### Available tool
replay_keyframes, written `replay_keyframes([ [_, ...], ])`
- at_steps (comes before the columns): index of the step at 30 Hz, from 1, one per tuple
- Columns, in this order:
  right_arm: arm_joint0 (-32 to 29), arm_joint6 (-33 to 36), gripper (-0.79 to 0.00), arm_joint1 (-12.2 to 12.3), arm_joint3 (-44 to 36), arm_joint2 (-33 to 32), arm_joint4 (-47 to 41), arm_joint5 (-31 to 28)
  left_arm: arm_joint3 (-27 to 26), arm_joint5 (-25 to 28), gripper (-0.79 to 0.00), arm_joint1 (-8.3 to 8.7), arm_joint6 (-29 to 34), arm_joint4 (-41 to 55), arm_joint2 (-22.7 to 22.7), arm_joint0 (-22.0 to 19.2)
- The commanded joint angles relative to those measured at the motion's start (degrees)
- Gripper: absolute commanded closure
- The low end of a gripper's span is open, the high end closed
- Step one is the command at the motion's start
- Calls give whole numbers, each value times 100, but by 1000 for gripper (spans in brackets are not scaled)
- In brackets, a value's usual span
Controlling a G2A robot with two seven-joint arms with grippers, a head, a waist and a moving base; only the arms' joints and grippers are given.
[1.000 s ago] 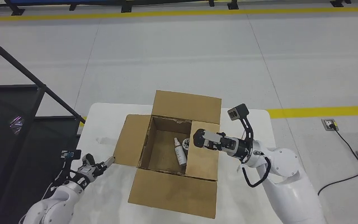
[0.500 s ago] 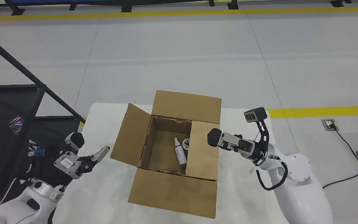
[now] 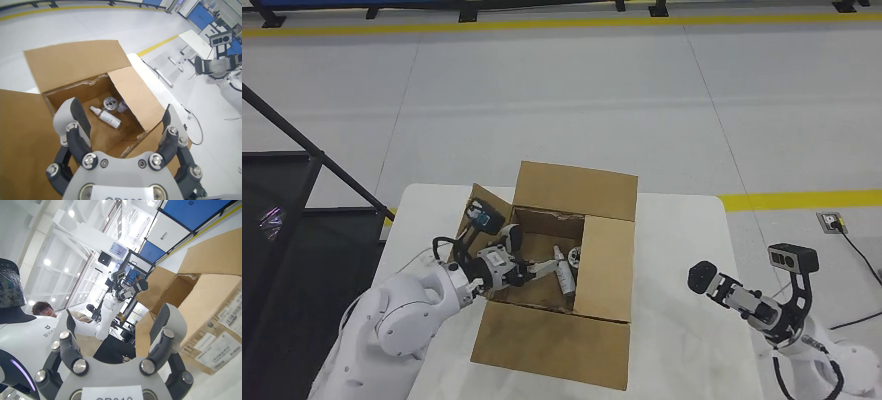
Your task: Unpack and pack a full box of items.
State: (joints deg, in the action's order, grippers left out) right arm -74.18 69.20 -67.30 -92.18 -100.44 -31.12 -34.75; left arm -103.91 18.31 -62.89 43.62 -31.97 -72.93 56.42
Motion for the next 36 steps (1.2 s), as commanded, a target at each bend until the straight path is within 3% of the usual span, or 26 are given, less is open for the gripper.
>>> replay_keyframes([
  [1, -11, -11, -785, 1, 6, -7, 15, 10, -90, 7, -785, 3, -25, -86, -54, 84],
  [10, -17, -117, -785, -7, -74, 36, -64, -8, -51, -12, -785, 3, -101, -38, -73, 148],
  [13, -48, -157, -785, -12, -179, 134, -358, -190, 153, -148, -785, -16, -139, 390, -28, 197],
  [17, -81, -157, -785, 21, -228, 80, -633, -190, 685, -511, -785, -121, 140, 836, 513, -234],
  [24, -188, -105, -785, 96, -115, -79, -871, -139, 2122, -1009, -785, -431, 498, 1766, 1535, -1269],
  [29, -254, -108, -785, 147, -78, -154, -915, -141, 3052, -692, -785, -600, 493, 2336, 1868, -1681],
  [36, -312, -147, -785, 208, -73, -194, -992, -180, 3762, 102, -785, -846, 472, 3160, 2288, -1984],
])
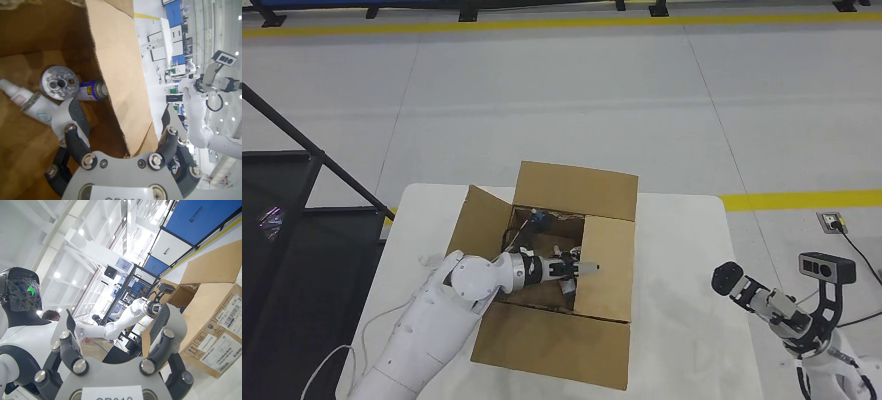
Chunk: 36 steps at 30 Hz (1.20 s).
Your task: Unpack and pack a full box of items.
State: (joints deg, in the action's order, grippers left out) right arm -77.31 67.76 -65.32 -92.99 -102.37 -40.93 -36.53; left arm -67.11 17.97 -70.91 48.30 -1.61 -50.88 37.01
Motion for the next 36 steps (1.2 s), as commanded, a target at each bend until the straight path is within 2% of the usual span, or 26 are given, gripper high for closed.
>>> replay_keyframes([
  [1, 0, -9, -785, 18, 15, 1, -25, -9, 153, 224, -785, -77, -14, 229, 128, -76],
  [6, -8, -30, -785, 54, 21, 27, -37, -30, 398, 583, -785, -205, 43, 701, 272, -208],
  [10, -22, -62, -785, 76, -8, 83, -51, -62, 513, 738, -785, -239, 118, 890, 238, -305],
  [16, -17, -135, -785, 109, -8, 117, -140, -135, 198, 937, -785, -231, -4, 810, 120, -300],
  [21, -133, -258, -785, 144, 3, -69, -364, -259, -94, 870, -785, -325, -366, 657, 292, -321],
  [28, -584, -421, -785, 200, -35, -621, -782, -422, -5, 729, -785, -624, -752, 668, 847, -614],
  [36, -880, -393, -785, 240, 334, -1045, -1162, -394, 649, 564, -785, -1120, -1069, 707, 1583, -1104],
])
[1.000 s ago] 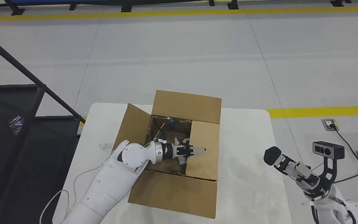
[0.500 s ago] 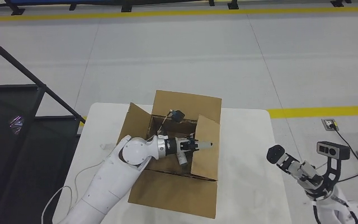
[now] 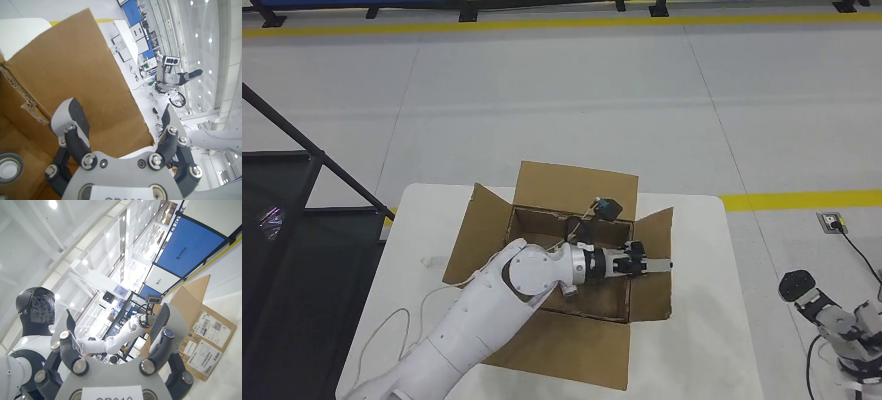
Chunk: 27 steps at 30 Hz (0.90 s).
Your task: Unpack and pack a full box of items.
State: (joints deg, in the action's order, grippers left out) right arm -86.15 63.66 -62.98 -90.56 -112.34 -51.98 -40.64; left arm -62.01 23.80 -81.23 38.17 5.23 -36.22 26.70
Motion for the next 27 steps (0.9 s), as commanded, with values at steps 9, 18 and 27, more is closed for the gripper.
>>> replay_keyframes([
  [9, 83, 137, -785, -4, 587, -505, -537, 136, 1107, -187, -785, -669, -273, 85, 675, -481],
  [18, 87, 210, -785, -47, 728, -722, -719, 210, 1747, -96, -785, -1035, -290, 100, 807, -657],
  [27, 96, -169, -785, -77, 425, -639, -434, 38, 1253, 126, -785, -808, -634, -400, 86, -879],
])
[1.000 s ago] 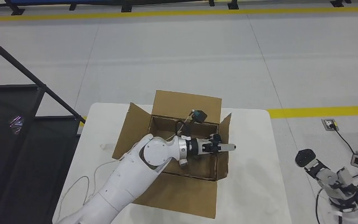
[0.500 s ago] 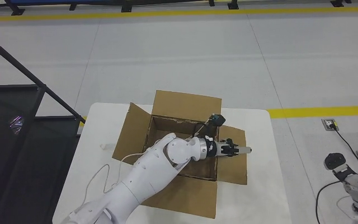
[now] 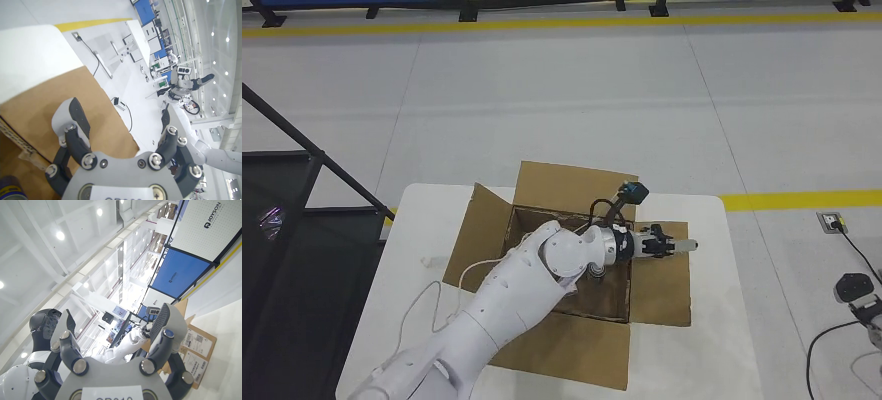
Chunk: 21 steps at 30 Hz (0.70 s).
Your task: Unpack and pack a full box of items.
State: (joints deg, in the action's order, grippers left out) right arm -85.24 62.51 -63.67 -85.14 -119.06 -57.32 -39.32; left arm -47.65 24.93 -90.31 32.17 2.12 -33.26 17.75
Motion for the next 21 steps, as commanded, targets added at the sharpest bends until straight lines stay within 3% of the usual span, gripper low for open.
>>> replay_keyframes([
  [1, 9, -84, -785, -11, -241, 45, 264, -205, -371, 24, -785, 187, -50, -154, -388, 65],
  [5, 56, -352, -785, -16, -920, 169, 1142, -383, -1569, -68, -785, 642, 13, -464, -1373, 605],
  [11, 343, -1090, -785, -23, -2306, 669, 3065, 48, -4350, -704, -785, 1324, 599, -1105, -3401, 2417],
  [14, 646, -1454, -785, -30, -2858, 1168, 4076, 530, -5455, -914, -785, 1518, 843, -1145, -4338, 3323],
  [17, 1062, -1577, -785, -32, -3202, 1835, 5136, 995, -6167, -922, -785, 1641, 936, -1001, -5167, 4060],
  [21, 1843, -985, -785, -28, -3212, 3091, 6419, 1542, -6739, -750, -785, 1741, 969, -487, -6128, 4931],
])
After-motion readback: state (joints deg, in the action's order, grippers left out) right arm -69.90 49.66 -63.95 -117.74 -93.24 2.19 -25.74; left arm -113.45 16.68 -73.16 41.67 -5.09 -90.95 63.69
